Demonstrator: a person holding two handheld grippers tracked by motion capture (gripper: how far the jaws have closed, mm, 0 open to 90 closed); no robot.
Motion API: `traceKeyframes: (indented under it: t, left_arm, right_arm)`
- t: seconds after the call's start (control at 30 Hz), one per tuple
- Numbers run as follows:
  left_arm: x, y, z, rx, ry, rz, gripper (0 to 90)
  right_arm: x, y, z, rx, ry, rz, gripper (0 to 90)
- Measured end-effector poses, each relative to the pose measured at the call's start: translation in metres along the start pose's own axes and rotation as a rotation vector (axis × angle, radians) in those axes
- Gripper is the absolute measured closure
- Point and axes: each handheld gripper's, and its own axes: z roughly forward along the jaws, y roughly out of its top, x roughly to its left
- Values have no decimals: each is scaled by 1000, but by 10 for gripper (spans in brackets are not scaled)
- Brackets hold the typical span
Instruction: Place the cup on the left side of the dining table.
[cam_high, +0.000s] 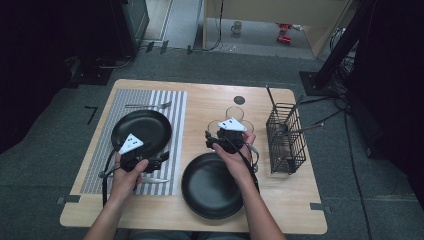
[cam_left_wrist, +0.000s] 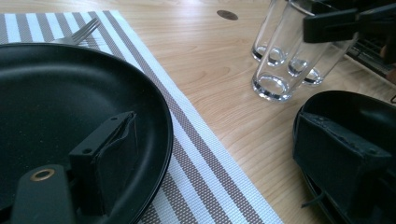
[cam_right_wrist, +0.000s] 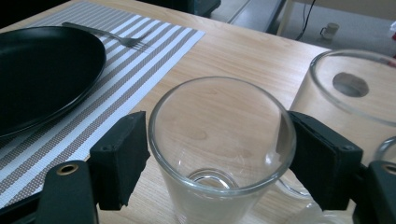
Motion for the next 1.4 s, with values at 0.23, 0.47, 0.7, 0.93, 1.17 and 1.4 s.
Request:
traceKeyframes:
  t: [0.23,0.47,0.7,0.93,1.17,1.4]
  left_arm:
    - [0,2,0,-40,-7,-4,146]
    - [-4,4,6,-47,-38,20,152]
    - [-10,10,17,-56,-78,35,157]
    - [-20,19,32,-87,-123,82,157]
    - [-29,25,43,-86,-169,126,157]
    - [-40,28,57,-78,-203,164,157]
  right_arm:
    - [3,-2,6,18,-21,35,287]
    - [4,-1,4,18,25,34,291]
    - [9,11,-9,-21,70,-3,292]
    - [14,23,-23,-47,103,-33,291]
    - [20,32,-35,-63,145,-40,292]
    - [24,36,-43,-70,184,-50,292]
